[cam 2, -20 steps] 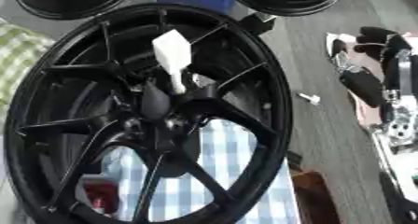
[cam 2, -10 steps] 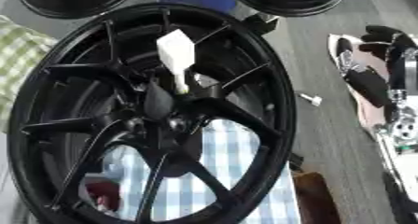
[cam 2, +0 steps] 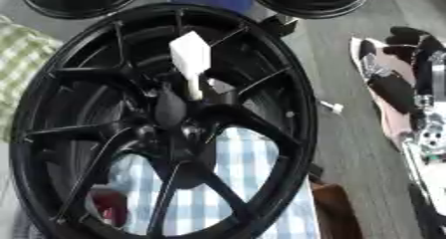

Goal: Pull the pin out of the wheel hub.

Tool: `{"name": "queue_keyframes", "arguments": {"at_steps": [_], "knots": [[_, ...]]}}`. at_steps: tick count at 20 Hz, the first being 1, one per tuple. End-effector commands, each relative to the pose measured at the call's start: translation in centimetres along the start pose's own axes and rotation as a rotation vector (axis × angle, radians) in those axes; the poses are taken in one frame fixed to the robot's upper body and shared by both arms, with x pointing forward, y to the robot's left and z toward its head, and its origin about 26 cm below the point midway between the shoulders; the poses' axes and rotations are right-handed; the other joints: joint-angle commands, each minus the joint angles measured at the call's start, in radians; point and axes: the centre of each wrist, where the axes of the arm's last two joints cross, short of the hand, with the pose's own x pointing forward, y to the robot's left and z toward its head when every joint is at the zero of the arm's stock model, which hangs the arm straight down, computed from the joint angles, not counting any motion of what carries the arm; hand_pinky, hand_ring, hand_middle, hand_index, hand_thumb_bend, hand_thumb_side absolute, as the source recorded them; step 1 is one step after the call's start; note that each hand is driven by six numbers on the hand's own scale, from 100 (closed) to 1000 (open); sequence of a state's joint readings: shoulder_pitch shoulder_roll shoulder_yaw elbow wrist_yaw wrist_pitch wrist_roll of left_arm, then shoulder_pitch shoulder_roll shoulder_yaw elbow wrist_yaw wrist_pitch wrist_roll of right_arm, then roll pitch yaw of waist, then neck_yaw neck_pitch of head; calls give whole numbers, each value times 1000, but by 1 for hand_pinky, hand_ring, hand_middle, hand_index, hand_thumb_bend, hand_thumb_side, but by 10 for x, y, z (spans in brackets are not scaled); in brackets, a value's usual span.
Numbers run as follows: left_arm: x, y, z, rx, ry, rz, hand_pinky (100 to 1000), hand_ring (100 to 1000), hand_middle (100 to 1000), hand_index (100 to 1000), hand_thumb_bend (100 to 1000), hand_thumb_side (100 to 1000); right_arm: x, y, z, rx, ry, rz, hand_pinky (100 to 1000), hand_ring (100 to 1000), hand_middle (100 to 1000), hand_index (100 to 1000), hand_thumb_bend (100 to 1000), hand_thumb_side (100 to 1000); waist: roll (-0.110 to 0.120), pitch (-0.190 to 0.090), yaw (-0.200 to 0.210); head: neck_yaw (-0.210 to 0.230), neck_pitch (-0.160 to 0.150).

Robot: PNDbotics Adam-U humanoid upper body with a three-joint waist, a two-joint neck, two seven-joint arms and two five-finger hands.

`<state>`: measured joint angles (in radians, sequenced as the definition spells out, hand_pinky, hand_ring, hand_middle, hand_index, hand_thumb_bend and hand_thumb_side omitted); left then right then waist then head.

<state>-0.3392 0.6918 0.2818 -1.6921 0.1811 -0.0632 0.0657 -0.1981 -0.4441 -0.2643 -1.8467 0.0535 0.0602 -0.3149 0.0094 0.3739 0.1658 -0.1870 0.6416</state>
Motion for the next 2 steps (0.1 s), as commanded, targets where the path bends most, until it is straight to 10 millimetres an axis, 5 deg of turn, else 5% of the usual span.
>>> {"name": "queue_keyframes", "arguments": {"at_steps": [1,2], "knots": [[15,-8,7,79,-26,102,673,611,648,719,493,626,11,-3,-6,8,-48,2,847,689,641,741,385,268,-14,-27,-2,4,-3],[14,-12,12,100,-5,138,672,610,646,718,491,626,12,-3,-7,12,-50,1,847,689,641,741,387,268,-14,-27,-4,5,-3]]}}
